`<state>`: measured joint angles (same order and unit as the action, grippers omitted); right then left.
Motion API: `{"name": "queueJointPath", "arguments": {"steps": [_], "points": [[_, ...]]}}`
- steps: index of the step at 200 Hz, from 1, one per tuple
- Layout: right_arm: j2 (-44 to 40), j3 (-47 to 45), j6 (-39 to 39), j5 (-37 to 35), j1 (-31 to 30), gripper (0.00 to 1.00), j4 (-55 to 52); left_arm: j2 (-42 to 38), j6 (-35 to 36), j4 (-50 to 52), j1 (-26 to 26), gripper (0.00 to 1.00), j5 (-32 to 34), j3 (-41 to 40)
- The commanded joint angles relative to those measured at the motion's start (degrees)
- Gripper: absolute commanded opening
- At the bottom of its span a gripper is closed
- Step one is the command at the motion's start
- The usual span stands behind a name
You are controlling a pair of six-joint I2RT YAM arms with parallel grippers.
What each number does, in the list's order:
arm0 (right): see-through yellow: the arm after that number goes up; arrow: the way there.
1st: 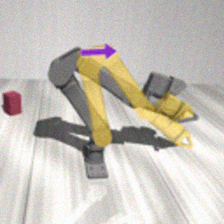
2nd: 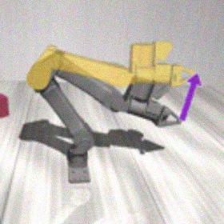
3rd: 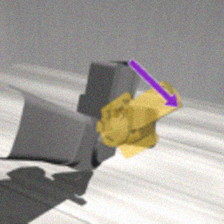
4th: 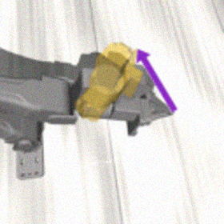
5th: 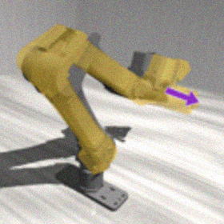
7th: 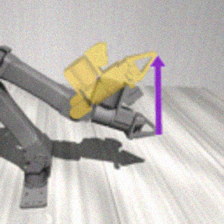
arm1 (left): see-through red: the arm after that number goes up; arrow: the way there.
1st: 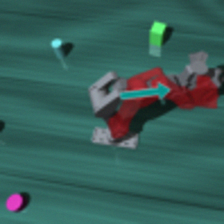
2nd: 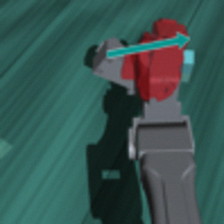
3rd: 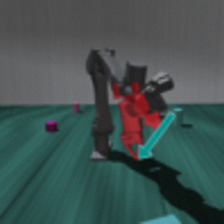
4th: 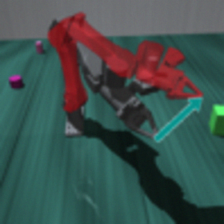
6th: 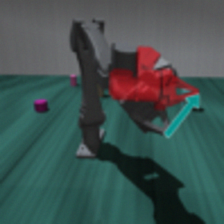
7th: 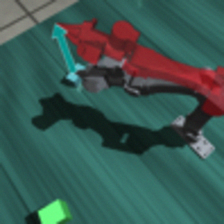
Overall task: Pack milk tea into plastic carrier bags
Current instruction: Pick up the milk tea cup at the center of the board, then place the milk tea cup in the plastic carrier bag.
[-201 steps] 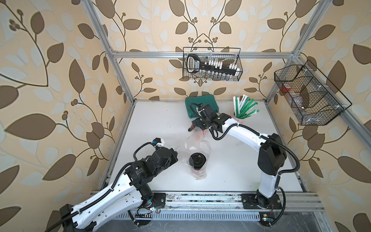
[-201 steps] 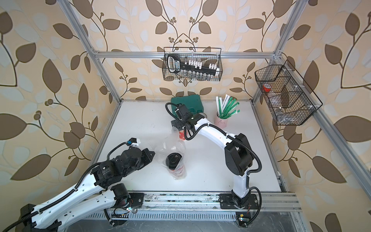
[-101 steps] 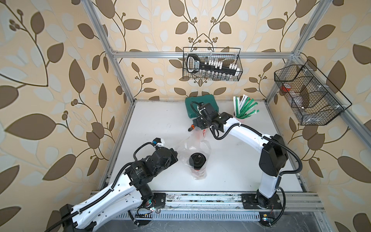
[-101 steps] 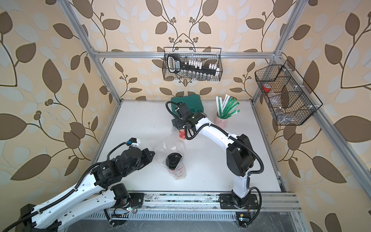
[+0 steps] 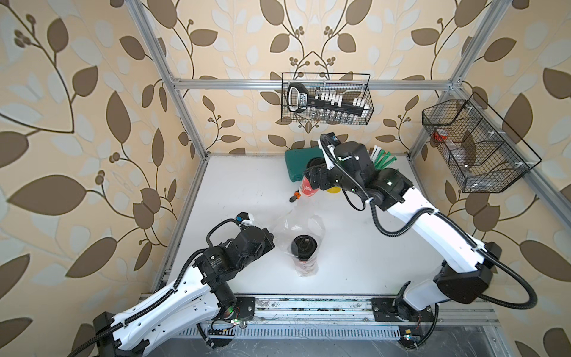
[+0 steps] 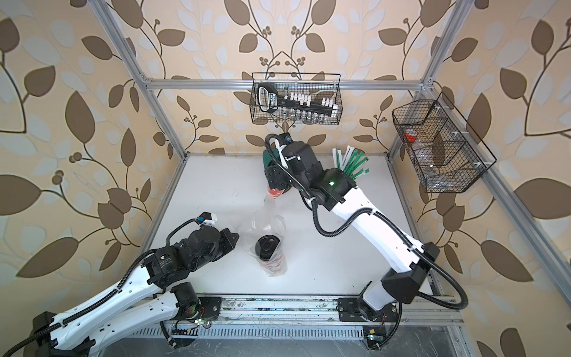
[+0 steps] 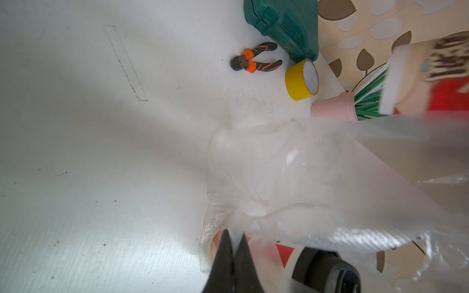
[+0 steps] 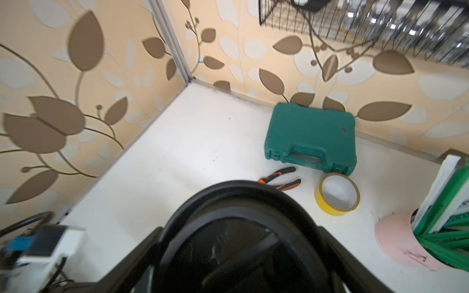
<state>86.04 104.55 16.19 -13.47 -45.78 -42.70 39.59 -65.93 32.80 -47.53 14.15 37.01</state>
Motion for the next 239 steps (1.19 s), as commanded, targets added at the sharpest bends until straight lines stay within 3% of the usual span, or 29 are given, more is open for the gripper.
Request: {"name": "queueJointPath", "arguments": {"steps": [1, 82, 129, 239], "points": [[-3.57, 1.16, -0.12, 0.00, -1.55, 0.80, -3.80, -0.17, 0.73, -1.39, 0.51, 0.00, 1.84, 1.22], [-7.03, 0.05, 1.43, 1.76, -14.94, 0.75, -4.41, 1.41, 1.07, -3.34, 0.51, 0.00, 0.98, 1.77], [-6.89, -7.83, 2.13, 0.17, -15.38, 0.75, -3.46, 0.65, 1.42, -2.67, 0.51, 0.00, 1.65, 2.23], [-0.37, -12.93, 0.25, -7.11, -14.76, 0.75, 0.25, 0.27, 1.97, -2.14, 0.51, 0.00, 2.02, 2.43]]}}
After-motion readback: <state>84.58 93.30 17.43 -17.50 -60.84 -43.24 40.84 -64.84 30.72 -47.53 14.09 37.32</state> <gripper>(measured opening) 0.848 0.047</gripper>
